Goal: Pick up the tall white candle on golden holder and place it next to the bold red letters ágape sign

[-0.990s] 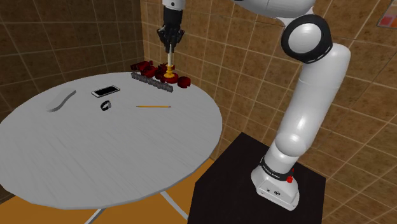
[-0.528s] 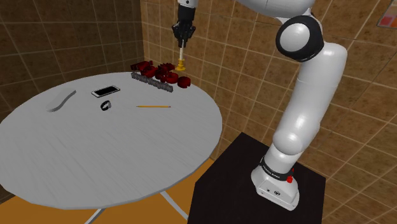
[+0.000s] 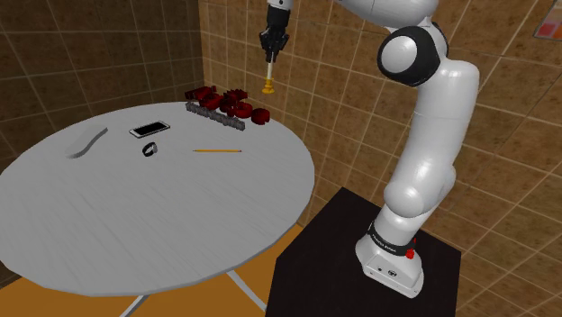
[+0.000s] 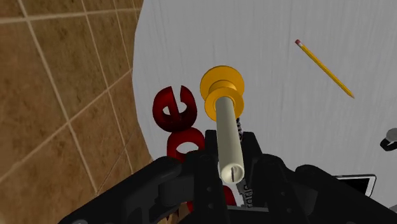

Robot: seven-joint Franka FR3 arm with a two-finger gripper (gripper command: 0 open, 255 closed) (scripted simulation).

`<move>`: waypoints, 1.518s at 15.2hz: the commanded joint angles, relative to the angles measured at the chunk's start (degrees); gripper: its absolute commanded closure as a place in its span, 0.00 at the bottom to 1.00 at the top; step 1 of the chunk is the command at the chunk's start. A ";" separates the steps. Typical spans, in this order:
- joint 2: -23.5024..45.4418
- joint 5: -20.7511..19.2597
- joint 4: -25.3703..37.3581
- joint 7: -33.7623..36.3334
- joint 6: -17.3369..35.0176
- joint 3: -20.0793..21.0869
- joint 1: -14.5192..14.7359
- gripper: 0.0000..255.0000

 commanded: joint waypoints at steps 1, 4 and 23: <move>-0.90 0.16 -2.60 -0.29 1.73 -0.08 -0.23 1.00; -2.09 0.31 -6.68 -0.37 4.62 -0.11 -0.36 1.00; -5.18 0.69 -25.66 -0.66 20.53 -0.24 -0.69 1.00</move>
